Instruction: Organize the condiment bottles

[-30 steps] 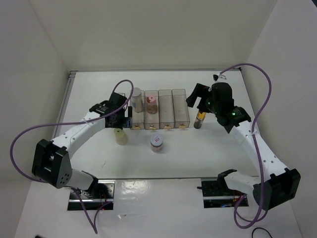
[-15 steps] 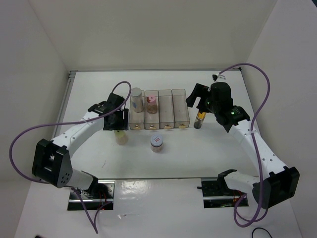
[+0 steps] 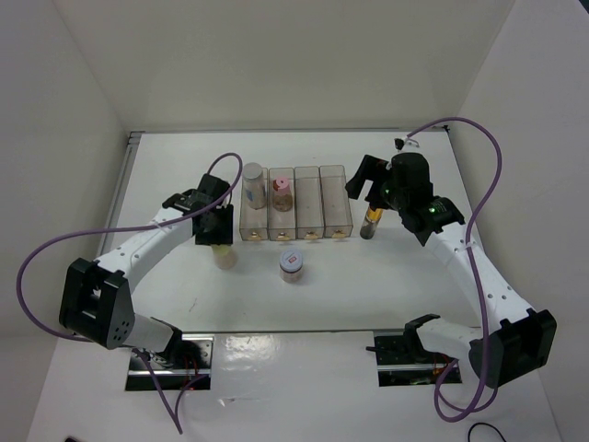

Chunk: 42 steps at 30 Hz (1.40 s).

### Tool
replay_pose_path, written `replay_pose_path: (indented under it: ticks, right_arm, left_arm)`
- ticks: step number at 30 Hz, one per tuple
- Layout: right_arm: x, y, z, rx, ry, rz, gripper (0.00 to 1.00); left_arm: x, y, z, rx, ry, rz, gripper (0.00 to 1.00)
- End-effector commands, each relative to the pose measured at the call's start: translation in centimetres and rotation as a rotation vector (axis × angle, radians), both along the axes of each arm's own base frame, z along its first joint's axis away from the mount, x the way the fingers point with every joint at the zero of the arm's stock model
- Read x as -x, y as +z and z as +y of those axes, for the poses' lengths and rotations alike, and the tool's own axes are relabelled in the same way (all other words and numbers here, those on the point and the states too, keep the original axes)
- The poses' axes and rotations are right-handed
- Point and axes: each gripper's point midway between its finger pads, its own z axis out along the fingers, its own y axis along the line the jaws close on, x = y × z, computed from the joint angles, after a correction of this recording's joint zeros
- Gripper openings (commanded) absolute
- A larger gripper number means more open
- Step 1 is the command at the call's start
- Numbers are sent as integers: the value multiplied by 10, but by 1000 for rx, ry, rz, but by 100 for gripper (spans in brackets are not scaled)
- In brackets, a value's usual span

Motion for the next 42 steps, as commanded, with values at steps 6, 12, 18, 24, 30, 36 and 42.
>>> replay_pose_path:
  ticks: [6,12,18,24,30,36,42]
  right_arm:
    - [-6,5,0,9,-8,-37,98]
    - [-6,5,0,9,-8,-37,98]
    - [-10,8,1,6,-9,-46,98]
    - [-14,6,1,14,-18,-39,98]
    - [-19,6,-1,33,-29,-35,98]
    - [-17,2,0,44,-16,-17,98]
    - [-11,10,0,30,-8,-38,98]
  left_arm:
    - [5,14,-3,34,-14,-8,33]
    - [-2,52,0,21,-35,-77,31]
    - [-11,109,-17,67,-122,-159,31]
    - [-37,156,-61,149,-253,-236,30]
    - [-71,171,-112,146,-334,-275,30]
    - [-98,144,-136,121,-357,-244,30]
    - [-111,122,-142,104,-352,-223,30]
